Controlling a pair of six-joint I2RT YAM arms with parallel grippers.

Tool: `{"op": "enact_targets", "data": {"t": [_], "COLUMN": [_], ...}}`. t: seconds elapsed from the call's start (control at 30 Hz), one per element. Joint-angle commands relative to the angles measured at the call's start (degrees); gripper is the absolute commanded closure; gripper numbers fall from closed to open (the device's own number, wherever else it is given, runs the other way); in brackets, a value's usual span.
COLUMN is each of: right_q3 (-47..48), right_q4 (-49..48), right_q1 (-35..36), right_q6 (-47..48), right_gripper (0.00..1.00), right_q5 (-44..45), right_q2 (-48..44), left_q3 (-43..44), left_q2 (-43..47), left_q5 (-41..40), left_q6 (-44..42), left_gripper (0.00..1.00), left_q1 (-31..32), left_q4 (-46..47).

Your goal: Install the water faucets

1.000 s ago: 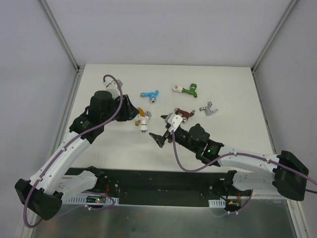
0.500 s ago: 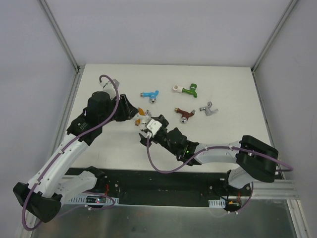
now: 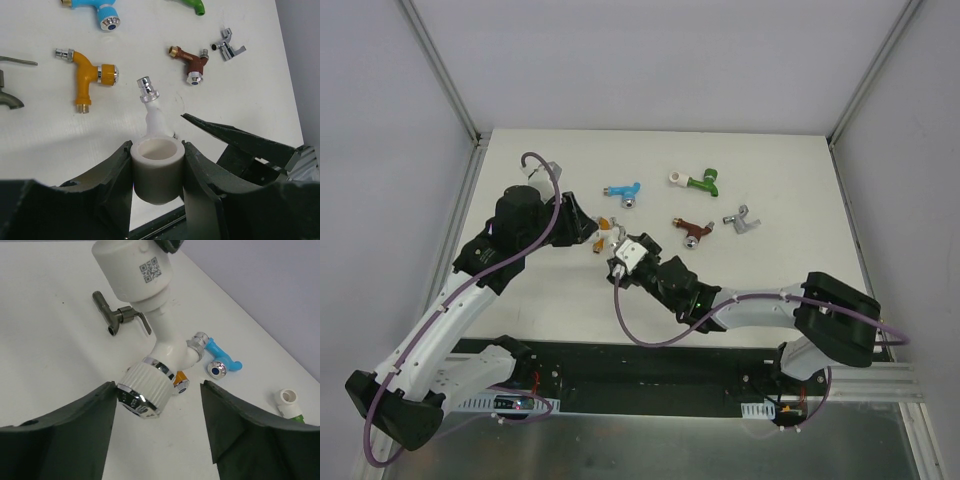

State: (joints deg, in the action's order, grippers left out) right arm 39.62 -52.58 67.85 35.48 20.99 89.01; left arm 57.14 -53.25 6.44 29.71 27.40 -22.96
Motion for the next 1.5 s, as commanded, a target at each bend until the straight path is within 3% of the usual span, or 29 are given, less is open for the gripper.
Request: {"op": "enact_targets", "data": {"t": [0.0,0.2,0.33,0.47,0.67,1.03,1.27,1.47], "right_q3": [-0.24,-0.07,0.55,1.25,4.06,17.07,19.00,21.99], "right_q4": [1.15,3.27,5.02,9.40,22.32,51.86,53.37,51.36], "right_q1": [-2.46,-4.57,-5.63,-6.59,-10.37,-17.48,-26.97,-28.92], "right_q6": [-2.08,-6.30,-7.71,-7.62,-13.50,-20.71,-28.09,-32.40], "right_gripper": [0.33,0.79,0.94,0.97,1.00,1.00,1.00,0.98], "right_q5": [-2.26,-5.44,-6.84,-9.56,-20.36,-47.00,-59.74,-64.32], "right_q2": [-6.56,-7.28,-6.83,-8.67,-14.65,-16.41,-14.75,-10.27], "left_q3": [2.53,2.62,2.88,3.15,2.88,4.64,3.85,1.92], "left_q2": [-0.18,-0.45,-1.24,-2.64,-4.14,-9.85,-9.15,-6.96], "left_q5": [3.93,5.95,9.46,14.56,14.48,20.63,30.81,39.35], "left_q6": [-3.43,-5.10,-6.24,-8.26,-13.80,-25.75,-32.43,-33.23], "left_gripper": [1.00,1.00,1.00,1.00,1.00,1.00,1.00,1.00], "left_q1": [0.37,0.29,0.29,0.38,0.99,11.53,13.38,13.47], "left_q4": [-2.87,-4.37,-5.16,-6.39,-9.38,-11.84,-10.27,-4.74]}}
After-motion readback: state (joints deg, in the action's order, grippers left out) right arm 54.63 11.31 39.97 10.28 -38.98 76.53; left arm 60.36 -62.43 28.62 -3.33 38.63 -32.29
